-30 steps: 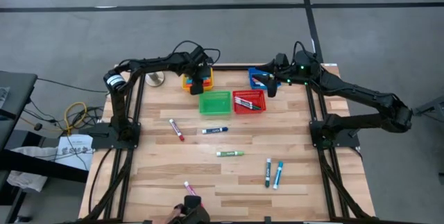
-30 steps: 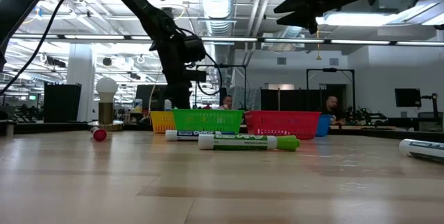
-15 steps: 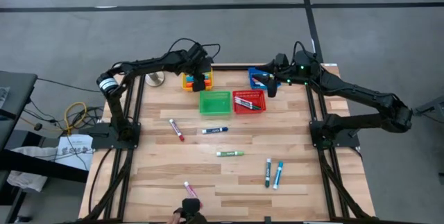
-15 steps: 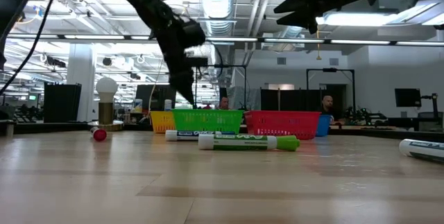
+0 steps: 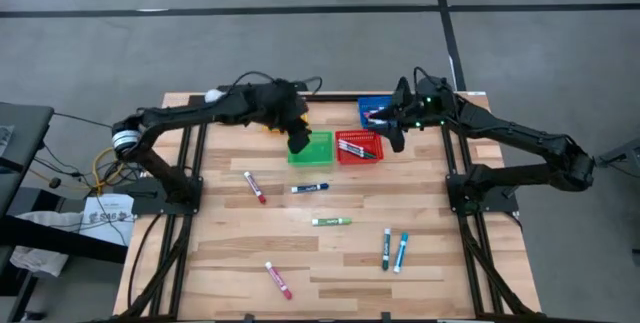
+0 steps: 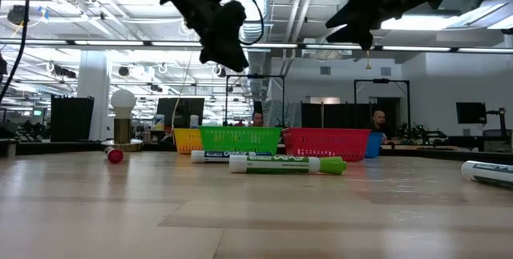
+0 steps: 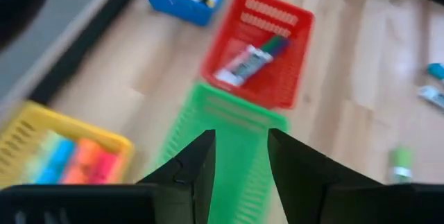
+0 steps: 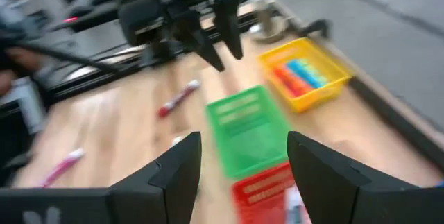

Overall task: Pick & Place Markers
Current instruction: Put the red marker into the green bin

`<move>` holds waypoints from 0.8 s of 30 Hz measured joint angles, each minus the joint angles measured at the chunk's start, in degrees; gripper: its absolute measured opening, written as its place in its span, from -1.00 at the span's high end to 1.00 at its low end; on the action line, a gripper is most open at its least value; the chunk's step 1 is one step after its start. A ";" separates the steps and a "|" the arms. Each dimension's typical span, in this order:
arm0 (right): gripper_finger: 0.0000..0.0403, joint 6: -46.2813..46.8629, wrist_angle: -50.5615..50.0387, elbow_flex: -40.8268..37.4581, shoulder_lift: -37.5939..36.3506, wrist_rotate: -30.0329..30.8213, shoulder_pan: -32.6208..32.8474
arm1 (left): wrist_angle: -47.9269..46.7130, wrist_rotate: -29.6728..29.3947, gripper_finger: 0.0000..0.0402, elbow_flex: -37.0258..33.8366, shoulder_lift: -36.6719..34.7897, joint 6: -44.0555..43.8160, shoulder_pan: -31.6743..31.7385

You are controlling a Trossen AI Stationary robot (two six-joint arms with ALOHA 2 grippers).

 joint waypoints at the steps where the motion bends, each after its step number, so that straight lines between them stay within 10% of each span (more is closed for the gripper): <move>1: -0.02 -0.32 -0.37 0.00 0.00 -1.91 0.00 | -0.01 -0.60 0.35 -1.05 -0.82 -2.51 -1.46; 15: -0.02 -7.23 -2.66 0.00 0.00 -10.96 0.04 | 0.06 -16.04 0.35 -18.26 -6.43 -54.52 -17.59; 24: -0.02 -10.02 0.07 -0.01 -3.35 -10.67 -3.23 | -0.40 -15.51 0.35 -24.45 -6.43 -63.52 -17.57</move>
